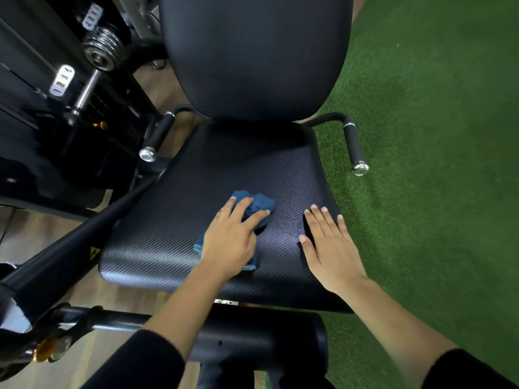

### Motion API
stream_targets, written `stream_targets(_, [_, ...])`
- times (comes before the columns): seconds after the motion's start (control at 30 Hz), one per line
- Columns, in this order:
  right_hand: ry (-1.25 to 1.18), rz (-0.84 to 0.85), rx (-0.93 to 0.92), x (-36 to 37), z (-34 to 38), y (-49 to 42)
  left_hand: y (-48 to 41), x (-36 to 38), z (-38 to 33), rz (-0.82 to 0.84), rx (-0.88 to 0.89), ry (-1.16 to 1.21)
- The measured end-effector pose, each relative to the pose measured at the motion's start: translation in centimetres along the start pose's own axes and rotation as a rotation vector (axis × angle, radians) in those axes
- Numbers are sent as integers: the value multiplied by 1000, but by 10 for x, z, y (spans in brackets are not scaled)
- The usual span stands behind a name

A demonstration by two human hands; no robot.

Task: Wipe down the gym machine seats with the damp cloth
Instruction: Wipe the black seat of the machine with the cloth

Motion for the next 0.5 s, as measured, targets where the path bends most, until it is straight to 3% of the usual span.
stream_targets(0.1, [-20,-1,-17,-1,15,-17,14,-13,42,-68,-117,-31])
stream_targets(0.33, [-46,12,-68,5,51,-57,2,-22,133,-135,-588,-65])
stream_targets(0.4, [-52,17,-62,7,56,-68,-17,-17,130,-119,-616,-90])
stream_targets(0.5, [-37,18,-50,9,56,-82,-48,-7,105,-114,-481,-77])
Point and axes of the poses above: each hand's wrist, its own y-axis away from the middle knuckle, its own x-axis out of the palm, z = x × y, the point moved 5 cm from there along -y, towards the middle knuckle, and after that the axes turned 15 degrees about x, right-handed, at the moved point
